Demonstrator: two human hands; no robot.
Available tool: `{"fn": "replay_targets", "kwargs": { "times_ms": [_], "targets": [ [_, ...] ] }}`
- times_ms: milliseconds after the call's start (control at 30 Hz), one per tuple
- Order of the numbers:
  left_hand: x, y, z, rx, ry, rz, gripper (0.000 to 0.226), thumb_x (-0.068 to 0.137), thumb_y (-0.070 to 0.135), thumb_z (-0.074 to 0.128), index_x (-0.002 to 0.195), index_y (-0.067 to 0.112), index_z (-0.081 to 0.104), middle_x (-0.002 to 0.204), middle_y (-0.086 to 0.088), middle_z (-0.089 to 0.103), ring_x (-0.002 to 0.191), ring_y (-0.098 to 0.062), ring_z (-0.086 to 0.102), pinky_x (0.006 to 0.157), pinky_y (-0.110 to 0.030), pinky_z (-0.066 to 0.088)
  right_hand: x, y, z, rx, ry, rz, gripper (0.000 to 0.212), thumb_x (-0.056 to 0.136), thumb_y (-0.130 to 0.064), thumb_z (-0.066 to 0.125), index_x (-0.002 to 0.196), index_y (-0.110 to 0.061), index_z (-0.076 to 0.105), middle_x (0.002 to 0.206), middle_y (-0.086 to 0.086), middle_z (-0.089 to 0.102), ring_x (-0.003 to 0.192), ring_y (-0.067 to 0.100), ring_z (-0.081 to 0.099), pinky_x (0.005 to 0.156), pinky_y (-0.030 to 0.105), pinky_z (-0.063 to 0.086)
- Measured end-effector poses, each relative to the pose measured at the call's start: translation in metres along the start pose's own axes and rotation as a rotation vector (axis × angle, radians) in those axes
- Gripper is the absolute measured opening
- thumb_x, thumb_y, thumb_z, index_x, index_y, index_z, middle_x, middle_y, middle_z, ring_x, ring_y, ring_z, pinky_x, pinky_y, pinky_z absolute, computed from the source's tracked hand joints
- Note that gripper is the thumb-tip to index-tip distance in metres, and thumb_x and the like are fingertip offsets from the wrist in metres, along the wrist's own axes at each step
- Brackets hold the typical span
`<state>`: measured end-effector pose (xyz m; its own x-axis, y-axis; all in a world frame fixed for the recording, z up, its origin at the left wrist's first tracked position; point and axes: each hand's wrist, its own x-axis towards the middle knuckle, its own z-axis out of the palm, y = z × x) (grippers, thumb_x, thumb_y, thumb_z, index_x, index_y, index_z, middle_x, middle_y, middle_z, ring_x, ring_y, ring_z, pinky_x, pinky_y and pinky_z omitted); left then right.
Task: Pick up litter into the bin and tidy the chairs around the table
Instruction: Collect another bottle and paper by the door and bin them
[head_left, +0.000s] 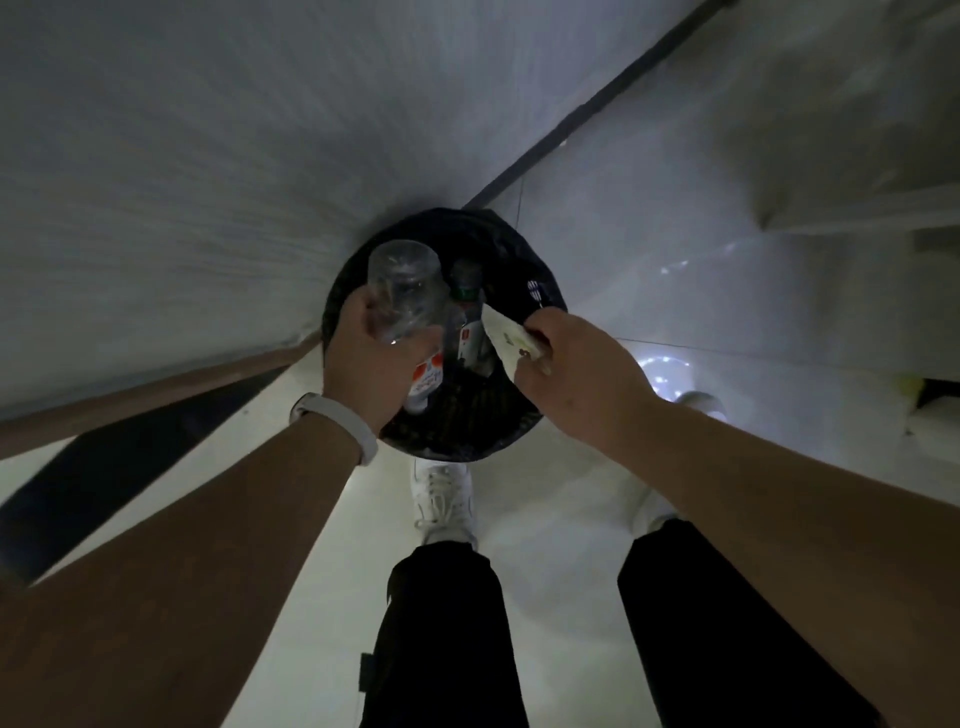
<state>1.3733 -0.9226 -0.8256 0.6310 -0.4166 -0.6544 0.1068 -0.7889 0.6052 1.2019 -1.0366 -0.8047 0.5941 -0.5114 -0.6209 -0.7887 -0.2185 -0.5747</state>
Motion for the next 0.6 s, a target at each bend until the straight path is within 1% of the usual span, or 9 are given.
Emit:
{"fn": "replay_targets", "kwargs": {
  "times_ms": [67,133,167,233,333,433,467,533,600],
  "targets": [
    [0.005,-0.009,0.01,0.025,0.002,-0.016,0.053,0.083,0.029,0.079,0.129,0.021,0.055,0.113,0.013,0.063,0.107,-0.008,0.061,0.098,-0.031,0.05,0.003,0.009,0.003,-0.007,0.005,-0.016,0.026,0.089,-0.029,0.058,0.112,-0.016,0.053,0.096,0.001,0.057,0.082,0.02,0.056,0.068,0.031,0.045],
    [0.005,-0.012,0.015,0.034,0.013,-0.041,0.06,0.087,0.036,0.075,0.139,0.018,0.05,0.126,0.008,0.061,0.118,-0.012,0.057,0.104,-0.032,0.045,0.0,0.014,0.001,-0.052,0.021,-0.023,0.034,0.09,-0.033,0.057,0.119,-0.018,0.052,0.105,0.002,0.057,0.09,0.021,0.057,0.075,0.033,0.048],
    [0.003,-0.011,0.015,0.032,0.017,-0.047,0.062,0.088,0.038,0.073,0.142,0.019,0.048,0.131,0.006,0.058,0.122,-0.012,0.055,0.108,-0.034,0.044,-0.004,0.016,-0.001,-0.081,0.028,-0.025,0.037,0.09,-0.035,0.056,0.123,-0.019,0.051,0.11,0.002,0.056,0.094,0.021,0.057,0.077,0.033,0.048],
    [-0.006,0.0,0.012,0.039,0.002,-0.007,0.055,0.091,0.036,0.07,0.14,0.02,0.051,0.129,0.009,0.058,0.118,-0.007,0.054,0.108,-0.032,0.043,-0.013,0.015,-0.01,-0.137,0.044,-0.032,0.042,0.091,-0.038,0.054,0.128,-0.019,0.049,0.116,0.002,0.055,0.1,0.023,0.055,0.076,0.032,0.045],
    [-0.03,0.028,0.0,0.171,-0.062,0.144,0.051,0.09,0.031,0.071,0.138,0.021,0.054,0.129,0.01,0.057,0.113,0.002,0.05,0.102,-0.022,0.041,-0.034,0.008,-0.033,-0.24,0.05,-0.057,0.049,0.092,-0.045,0.05,0.134,-0.019,0.045,0.121,0.003,0.053,0.106,0.025,0.051,0.074,0.034,0.044],
    [-0.06,0.067,-0.022,0.383,-0.107,0.369,0.054,0.088,0.032,0.074,0.136,0.016,0.056,0.134,0.0,0.055,0.117,0.001,0.045,0.102,-0.019,0.037,-0.062,-0.011,-0.067,-0.328,0.095,-0.111,0.054,0.088,-0.05,0.043,0.127,-0.015,0.052,0.115,0.006,0.058,0.1,0.028,0.055,0.075,0.036,0.047],
    [-0.07,0.082,-0.03,0.465,-0.124,0.442,0.054,0.088,0.033,0.073,0.136,0.015,0.057,0.137,-0.004,0.054,0.12,-0.003,0.045,0.104,-0.021,0.036,-0.071,-0.019,-0.08,-0.347,0.116,-0.122,0.056,0.086,-0.052,0.039,0.124,-0.014,0.055,0.114,0.007,0.059,0.098,0.029,0.056,0.075,0.036,0.047],
    [-0.091,0.119,-0.046,0.631,-0.149,0.576,0.054,0.087,0.036,0.069,0.135,0.014,0.059,0.141,-0.01,0.054,0.127,-0.02,0.05,0.105,-0.033,0.04,-0.092,-0.037,-0.11,-0.383,0.156,-0.119,0.058,0.085,-0.053,0.037,0.122,-0.013,0.057,0.116,0.007,0.06,0.1,0.029,0.056,0.078,0.037,0.046],
    [-0.11,0.157,-0.061,0.744,-0.14,0.712,0.053,0.084,0.036,0.065,0.131,0.011,0.063,0.136,-0.016,0.058,0.121,-0.033,0.056,0.099,-0.041,0.046,-0.113,-0.058,-0.143,-0.426,0.199,-0.111,0.056,0.086,-0.052,0.041,0.122,-0.013,0.058,0.118,0.007,0.06,0.103,0.029,0.056,0.081,0.038,0.045]
  ]
}}
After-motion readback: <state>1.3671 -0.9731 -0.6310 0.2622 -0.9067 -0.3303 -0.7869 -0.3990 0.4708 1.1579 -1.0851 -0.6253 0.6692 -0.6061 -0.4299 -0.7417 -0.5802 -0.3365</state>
